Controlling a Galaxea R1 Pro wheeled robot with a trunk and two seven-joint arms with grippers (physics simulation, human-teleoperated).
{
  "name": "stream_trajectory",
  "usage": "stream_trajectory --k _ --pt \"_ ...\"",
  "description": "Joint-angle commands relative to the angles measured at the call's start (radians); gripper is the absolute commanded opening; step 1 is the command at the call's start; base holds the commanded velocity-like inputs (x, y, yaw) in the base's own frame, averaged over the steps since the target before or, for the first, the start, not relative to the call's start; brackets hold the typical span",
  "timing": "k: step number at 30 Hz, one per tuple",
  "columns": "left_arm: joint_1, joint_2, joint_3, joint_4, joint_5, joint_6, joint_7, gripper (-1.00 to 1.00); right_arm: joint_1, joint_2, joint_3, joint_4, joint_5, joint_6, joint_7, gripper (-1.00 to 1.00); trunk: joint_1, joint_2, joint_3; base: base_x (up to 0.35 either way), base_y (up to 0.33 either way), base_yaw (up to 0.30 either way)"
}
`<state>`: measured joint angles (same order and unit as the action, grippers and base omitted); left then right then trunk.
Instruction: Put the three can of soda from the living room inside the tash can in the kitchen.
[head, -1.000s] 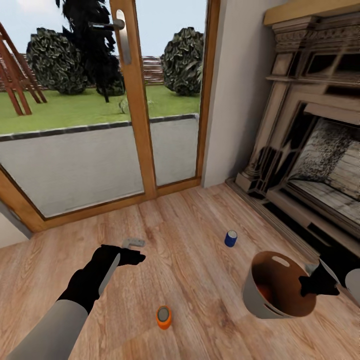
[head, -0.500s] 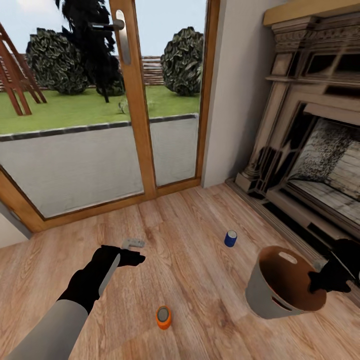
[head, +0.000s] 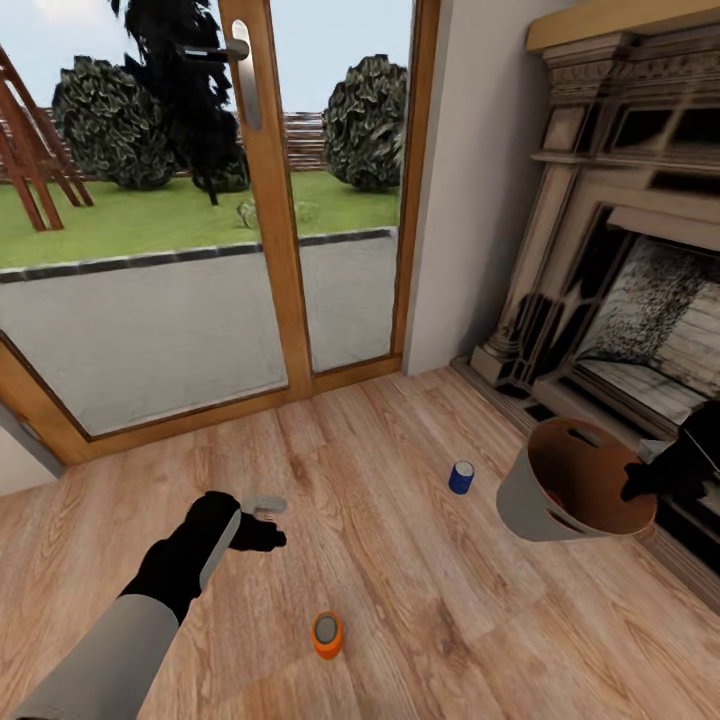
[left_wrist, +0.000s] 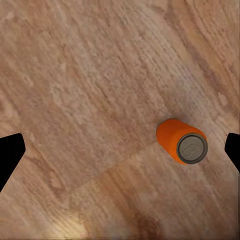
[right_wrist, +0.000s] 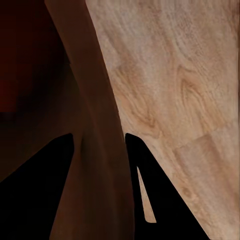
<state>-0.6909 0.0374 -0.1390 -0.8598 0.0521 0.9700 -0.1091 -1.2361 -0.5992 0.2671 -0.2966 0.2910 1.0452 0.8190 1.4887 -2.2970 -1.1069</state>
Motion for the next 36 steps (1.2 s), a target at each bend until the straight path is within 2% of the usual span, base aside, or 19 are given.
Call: stream_trajectory --k 1,6,7,13,24,27,30,36 --pt "-0.001 -0.003 0.000 0.002 0.000 0.005 0.000 1.00 -0.010 0.000 0.021 0.009 0.012 0.002 -0.001 -1.00 0.000 0.000 0.000 0.000 0.000 0.000" --pt "-0.003 -0.033 -0.001 0.008 0.000 0.020 0.002 1.00 -0.078 0.000 0.050 0.053 0.024 0.002 0.000 -1.00 0.000 0.000 0.000 0.000 0.000 0.000" --pt "-0.004 -0.041 -0.002 0.009 0.001 0.022 0.002 1.00 -0.098 0.001 0.069 0.063 0.033 0.002 0.000 -1.00 0.000 0.000 0.000 0.000 0.000 0.000" --pt "-0.004 -0.047 -0.005 0.007 0.005 0.020 0.002 1.00 -0.111 0.000 0.099 0.069 0.048 0.002 0.000 -1.00 0.000 0.000 0.000 0.000 0.000 0.000" --pt "-0.004 -0.057 -0.011 -0.001 0.005 0.017 0.002 1.00 -0.112 -0.003 0.104 0.070 0.050 0.002 0.000 -1.00 0.000 0.000 0.000 0.000 0.000 0.000" --pt "-0.004 -0.075 -0.012 0.001 0.005 0.016 0.000 1.00 -0.112 -0.002 0.104 0.070 0.050 0.002 0.000 -1.00 0.000 0.000 0.000 0.000 0.000 0.000" --pt "-0.004 -0.080 -0.013 0.001 0.002 0.010 -0.001 1.00 -0.112 -0.002 0.104 0.070 0.050 0.002 0.000 -1.00 0.000 0.000 0.000 0.000 -0.025 0.000" --pt "-0.003 -0.080 -0.015 0.005 0.003 -0.001 -0.009 1.00 -0.111 -0.002 0.106 0.070 0.051 0.002 0.000 -1.00 0.000 0.000 0.000 0.000 -0.215 0.000"
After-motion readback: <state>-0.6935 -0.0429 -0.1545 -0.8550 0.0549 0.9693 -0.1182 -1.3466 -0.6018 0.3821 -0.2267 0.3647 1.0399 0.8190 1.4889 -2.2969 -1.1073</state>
